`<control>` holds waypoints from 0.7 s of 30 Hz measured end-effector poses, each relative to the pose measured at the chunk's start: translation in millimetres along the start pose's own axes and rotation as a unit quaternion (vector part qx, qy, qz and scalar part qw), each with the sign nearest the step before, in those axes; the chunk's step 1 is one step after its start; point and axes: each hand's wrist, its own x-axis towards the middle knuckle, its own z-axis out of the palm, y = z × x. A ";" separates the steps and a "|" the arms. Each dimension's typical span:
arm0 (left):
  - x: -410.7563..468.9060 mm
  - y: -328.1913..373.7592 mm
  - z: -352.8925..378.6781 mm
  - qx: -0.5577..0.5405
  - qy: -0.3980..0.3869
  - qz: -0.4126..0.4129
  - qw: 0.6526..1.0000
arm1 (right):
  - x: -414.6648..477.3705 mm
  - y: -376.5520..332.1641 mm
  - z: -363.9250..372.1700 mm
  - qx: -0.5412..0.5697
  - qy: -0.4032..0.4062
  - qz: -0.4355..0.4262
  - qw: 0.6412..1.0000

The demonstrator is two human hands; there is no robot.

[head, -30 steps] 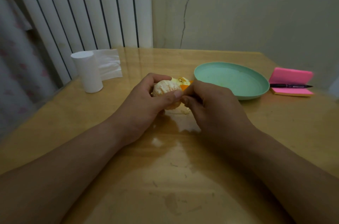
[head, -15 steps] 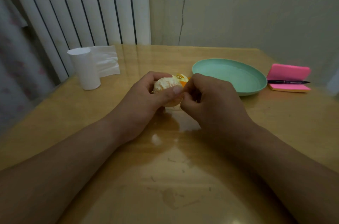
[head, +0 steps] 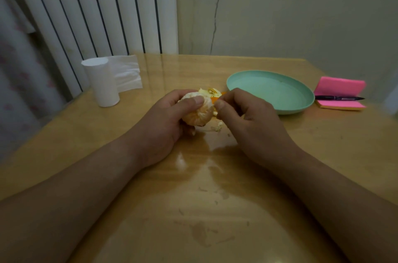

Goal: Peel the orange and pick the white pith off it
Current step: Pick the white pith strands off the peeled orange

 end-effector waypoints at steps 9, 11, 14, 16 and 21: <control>-6.0 6.9 4.5 0.013 -0.014 -0.018 1.000 | -0.7 -1.9 0.4 -0.008 0.026 -0.049 0.998; -7.0 8.6 4.9 -0.011 -0.017 -0.024 1.000 | -1.3 -2.7 0.5 0.004 0.030 -0.051 0.998; -8.1 10.2 4.8 -0.051 -0.026 -0.036 0.998 | -0.9 -1.4 -0.5 0.031 0.036 -0.036 0.998; -8.5 10.8 4.3 -0.061 -0.046 -0.038 0.996 | 0.3 0.5 -2.1 0.046 0.045 -0.022 0.998; -7.6 11.0 1.9 -0.060 -0.072 -0.033 0.995 | 3.3 6.7 -4.7 0.059 0.056 0.002 0.997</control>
